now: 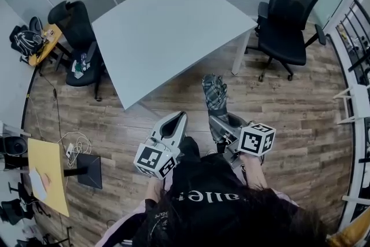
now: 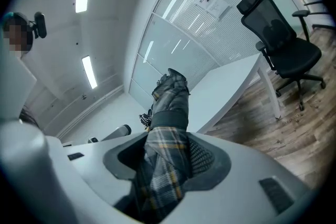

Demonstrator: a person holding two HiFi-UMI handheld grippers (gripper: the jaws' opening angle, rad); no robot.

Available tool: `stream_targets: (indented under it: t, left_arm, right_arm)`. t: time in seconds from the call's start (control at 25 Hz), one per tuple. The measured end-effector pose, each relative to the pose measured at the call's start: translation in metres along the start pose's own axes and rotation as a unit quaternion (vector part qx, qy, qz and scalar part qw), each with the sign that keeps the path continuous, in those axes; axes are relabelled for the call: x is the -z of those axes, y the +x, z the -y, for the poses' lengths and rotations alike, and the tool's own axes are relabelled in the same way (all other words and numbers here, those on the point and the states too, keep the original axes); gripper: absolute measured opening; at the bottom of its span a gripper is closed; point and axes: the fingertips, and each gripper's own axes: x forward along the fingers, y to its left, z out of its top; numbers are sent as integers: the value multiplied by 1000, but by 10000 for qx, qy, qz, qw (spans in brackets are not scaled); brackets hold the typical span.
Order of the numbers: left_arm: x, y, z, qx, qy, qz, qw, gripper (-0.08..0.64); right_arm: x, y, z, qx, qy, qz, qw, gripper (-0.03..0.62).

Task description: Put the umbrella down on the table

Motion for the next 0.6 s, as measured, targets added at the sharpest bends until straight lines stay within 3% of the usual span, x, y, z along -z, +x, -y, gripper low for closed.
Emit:
stream_targets:
  t: [0.6]
  left_arm:
    - [7, 37, -34, 98, -51, -257, 9996, 26]
  right_arm:
    - [-24, 19, 37, 339, 259, 109, 9990, 210]
